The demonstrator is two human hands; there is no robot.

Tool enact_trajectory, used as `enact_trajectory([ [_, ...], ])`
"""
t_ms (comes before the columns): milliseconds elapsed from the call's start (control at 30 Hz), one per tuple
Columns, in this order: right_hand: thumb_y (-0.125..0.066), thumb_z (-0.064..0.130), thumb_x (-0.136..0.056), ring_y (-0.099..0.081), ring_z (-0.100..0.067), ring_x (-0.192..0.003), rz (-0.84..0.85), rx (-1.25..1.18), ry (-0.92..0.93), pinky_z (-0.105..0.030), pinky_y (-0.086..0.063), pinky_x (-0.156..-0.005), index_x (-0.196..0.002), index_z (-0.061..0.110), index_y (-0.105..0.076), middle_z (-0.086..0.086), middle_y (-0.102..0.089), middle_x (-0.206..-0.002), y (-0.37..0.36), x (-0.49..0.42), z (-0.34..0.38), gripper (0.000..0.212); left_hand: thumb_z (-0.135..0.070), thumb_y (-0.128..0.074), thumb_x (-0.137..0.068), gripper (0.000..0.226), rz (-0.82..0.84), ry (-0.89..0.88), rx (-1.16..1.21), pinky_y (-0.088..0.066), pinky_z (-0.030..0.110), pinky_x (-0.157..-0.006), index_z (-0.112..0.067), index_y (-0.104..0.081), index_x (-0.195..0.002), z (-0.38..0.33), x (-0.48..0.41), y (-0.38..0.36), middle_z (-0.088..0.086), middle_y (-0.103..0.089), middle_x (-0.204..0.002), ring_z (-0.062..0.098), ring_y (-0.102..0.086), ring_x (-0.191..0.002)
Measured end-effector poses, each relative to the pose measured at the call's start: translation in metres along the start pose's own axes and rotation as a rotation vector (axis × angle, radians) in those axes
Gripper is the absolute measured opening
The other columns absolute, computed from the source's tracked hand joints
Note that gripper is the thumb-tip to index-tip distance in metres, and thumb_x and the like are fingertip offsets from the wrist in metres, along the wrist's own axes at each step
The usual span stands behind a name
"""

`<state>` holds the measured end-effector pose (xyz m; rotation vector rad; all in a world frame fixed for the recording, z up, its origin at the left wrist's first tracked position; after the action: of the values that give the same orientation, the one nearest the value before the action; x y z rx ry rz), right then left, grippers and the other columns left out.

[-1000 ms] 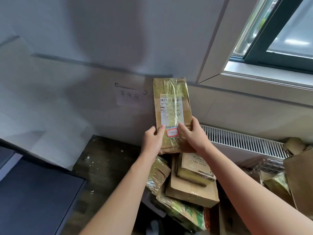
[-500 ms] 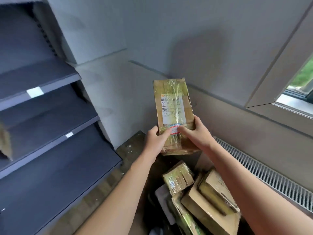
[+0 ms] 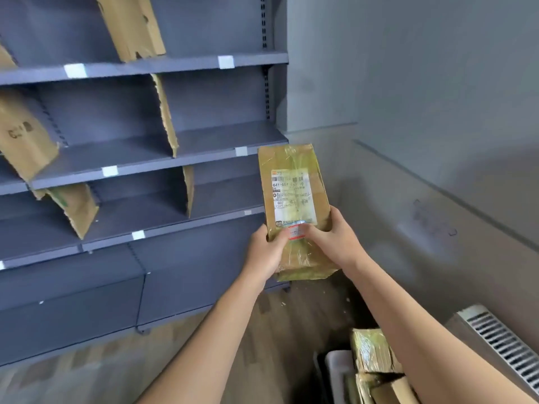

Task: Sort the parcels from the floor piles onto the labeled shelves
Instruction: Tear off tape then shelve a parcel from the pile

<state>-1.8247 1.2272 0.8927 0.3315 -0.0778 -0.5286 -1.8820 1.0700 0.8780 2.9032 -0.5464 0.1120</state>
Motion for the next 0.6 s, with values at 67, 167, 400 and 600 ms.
enact_trajectory([
  [67, -0.076, 0.039, -0.08, -0.063, -0.01, -0.105, 0.053, -0.017, 0.019, -0.033, -0.052, -0.092, -0.133, 0.028, -0.046, 0.015, -0.063, -0.115, -0.028, 0.003, 0.019, 0.061, -0.037, -0.059, -0.094, 0.013, -0.065, -0.005, -0.025, -0.058, 0.04, -0.085, -0.028, -0.062, -0.103, -0.003, 0.005, 0.033, -0.006, -0.071, -0.099, 0.013, -0.068, -0.09],
  [167, -0.075, 0.036, -0.082, -0.063, -0.006, -0.101, 0.123, -0.042, 0.051, -0.026, -0.051, -0.084, -0.13, 0.026, -0.047, 0.017, -0.063, -0.11, -0.067, 0.007, 0.044, 0.056, -0.043, -0.059, -0.092, 0.019, -0.142, 0.0, -0.042, -0.056, 0.044, -0.088, -0.027, -0.063, -0.102, -0.003, 0.011, 0.078, -0.006, -0.071, -0.099, 0.014, -0.068, -0.091],
  [400, -0.074, 0.033, -0.084, -0.063, 0.0, -0.094, 0.245, -0.102, 0.081, -0.018, -0.05, -0.074, -0.129, 0.03, -0.045, 0.022, -0.061, -0.105, -0.157, 0.016, 0.09, 0.054, -0.041, -0.059, -0.093, 0.018, -0.252, 0.015, 0.006, -0.056, 0.045, -0.089, -0.03, -0.064, -0.106, 0.003, 0.021, 0.174, -0.008, -0.072, -0.1, 0.014, -0.069, -0.093],
  [600, -0.074, 0.031, -0.085, -0.064, -0.004, -0.097, 0.259, -0.109, 0.087, -0.023, -0.052, -0.081, -0.132, 0.026, -0.045, 0.018, -0.063, -0.108, -0.225, 0.024, 0.118, 0.055, -0.037, -0.059, -0.094, 0.018, -0.279, -0.005, 0.012, -0.057, 0.038, -0.084, -0.027, -0.065, -0.108, 0.01, 0.018, 0.249, -0.008, -0.072, -0.099, 0.012, -0.069, -0.091],
])
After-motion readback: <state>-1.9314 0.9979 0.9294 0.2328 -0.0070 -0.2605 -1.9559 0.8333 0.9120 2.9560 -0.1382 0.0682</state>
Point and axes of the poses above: each hand's wrist, its own x-axis away from the middle knuckle, its own y-axis out of the back of the hand, z = x × y, the point moved 8 cm from there along -x, towards the middle knuckle
